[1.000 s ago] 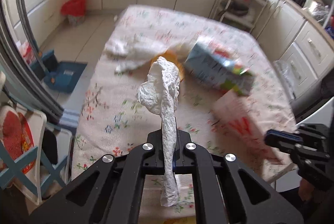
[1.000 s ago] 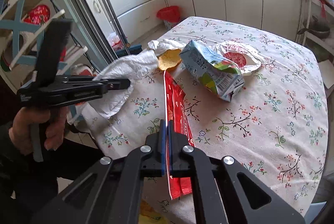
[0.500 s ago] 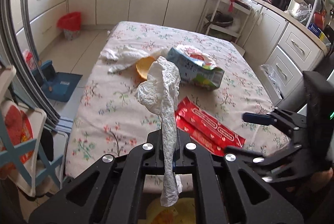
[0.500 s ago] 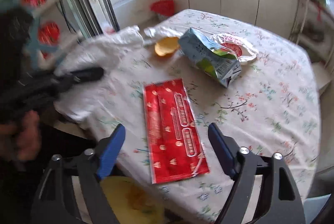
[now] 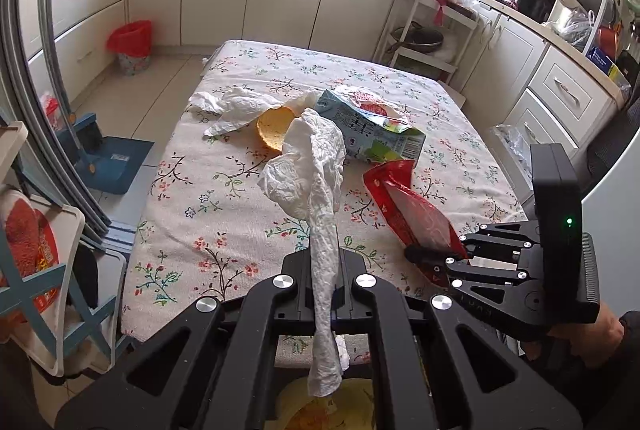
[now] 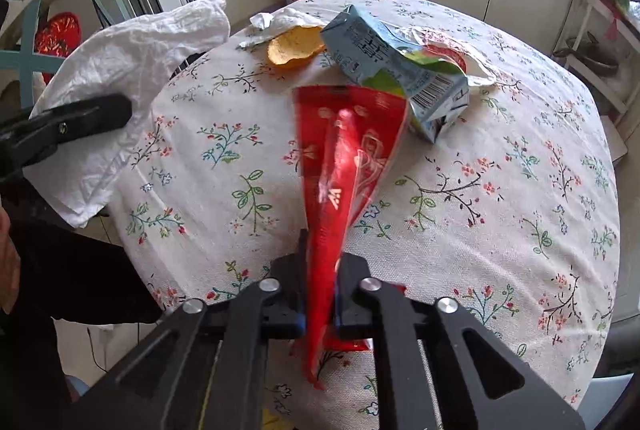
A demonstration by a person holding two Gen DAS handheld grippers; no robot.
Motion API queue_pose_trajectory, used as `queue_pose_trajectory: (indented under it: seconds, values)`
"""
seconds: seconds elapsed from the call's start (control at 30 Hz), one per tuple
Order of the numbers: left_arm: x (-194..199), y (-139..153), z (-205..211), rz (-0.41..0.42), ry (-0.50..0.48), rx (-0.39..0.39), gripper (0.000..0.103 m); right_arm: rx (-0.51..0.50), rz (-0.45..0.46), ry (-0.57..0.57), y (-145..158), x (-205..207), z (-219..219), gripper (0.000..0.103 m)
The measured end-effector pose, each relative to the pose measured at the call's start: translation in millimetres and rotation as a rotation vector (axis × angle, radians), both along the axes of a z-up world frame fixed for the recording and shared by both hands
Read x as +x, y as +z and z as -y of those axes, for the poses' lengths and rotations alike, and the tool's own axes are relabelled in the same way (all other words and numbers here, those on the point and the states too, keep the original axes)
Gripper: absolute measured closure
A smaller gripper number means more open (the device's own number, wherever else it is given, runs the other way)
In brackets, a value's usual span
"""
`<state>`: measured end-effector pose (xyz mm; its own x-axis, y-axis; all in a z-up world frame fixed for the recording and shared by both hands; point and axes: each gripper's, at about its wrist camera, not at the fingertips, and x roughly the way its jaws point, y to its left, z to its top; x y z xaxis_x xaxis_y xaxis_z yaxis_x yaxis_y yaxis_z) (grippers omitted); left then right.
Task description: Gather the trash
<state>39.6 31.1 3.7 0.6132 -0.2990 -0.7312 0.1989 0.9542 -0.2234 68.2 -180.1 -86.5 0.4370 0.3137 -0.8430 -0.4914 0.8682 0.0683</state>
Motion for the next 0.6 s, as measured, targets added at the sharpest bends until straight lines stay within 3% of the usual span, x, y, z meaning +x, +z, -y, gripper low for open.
queue_pose_trajectory:
  seconds: [0.13,0.3,0.6]
  values:
    - [-6,2,1,0.011,-0.002,-0.006,0.100,0.026,0.014,0.000,8,-3,2,0.100]
    - [-32,1,3,0.023,-0.011,-0.017,0.100,0.131,0.054,-0.004,31,-31,9,0.100]
    - [-86,-7,8,0.021,-0.026,-0.017,0.100,0.189,0.009,0.022,20,-106,8,0.099]
